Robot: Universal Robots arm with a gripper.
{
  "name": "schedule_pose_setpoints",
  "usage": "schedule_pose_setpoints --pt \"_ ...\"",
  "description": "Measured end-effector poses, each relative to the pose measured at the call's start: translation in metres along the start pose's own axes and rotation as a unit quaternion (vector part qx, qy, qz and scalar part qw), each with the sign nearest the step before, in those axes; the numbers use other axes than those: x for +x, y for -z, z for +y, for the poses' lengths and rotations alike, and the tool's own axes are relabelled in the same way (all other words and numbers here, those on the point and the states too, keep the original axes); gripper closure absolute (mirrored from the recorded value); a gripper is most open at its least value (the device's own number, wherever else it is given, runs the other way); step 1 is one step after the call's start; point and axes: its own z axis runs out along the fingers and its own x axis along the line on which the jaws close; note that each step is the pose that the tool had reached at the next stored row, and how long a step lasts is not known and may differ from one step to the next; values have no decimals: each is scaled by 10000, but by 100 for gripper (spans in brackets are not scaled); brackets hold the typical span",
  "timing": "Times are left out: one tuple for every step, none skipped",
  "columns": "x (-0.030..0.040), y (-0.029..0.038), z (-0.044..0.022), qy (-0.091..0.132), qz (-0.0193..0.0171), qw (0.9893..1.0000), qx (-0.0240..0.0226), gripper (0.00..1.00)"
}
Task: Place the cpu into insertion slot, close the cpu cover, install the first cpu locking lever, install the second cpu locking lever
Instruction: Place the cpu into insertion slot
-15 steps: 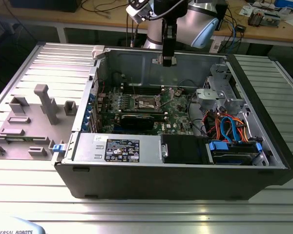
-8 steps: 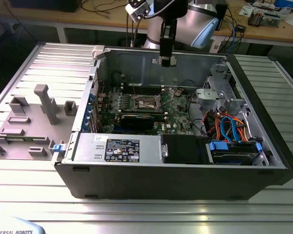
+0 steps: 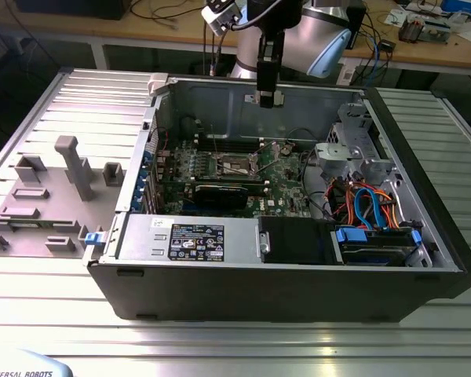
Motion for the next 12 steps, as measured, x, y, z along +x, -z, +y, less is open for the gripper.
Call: schedule_pose_setpoints --pt "0 0 0 0 0 10000 0 46" --pt "0 0 0 0 0 10000 0 46" --pt "0 0 0 -3 0 10000 0 46" --pt "0 0 0 -11 -1 10000 0 46" --pt "0 0 0 -26 -3 10000 -1 46" --pt "0 0 0 -55 -5 10000 -1 46" --pt "0 0 0 -90 -8 10000 -1 46" --pt "0 0 0 -149 -13 9999 -2 46" --pt "0 0 0 -209 -19 9998 -3 46" --pt "0 0 0 -299 -27 9995 -5 46" --pt "0 0 0 -369 -33 9993 -5 46" --pt "0 -1 0 -436 -39 9990 -6 46"
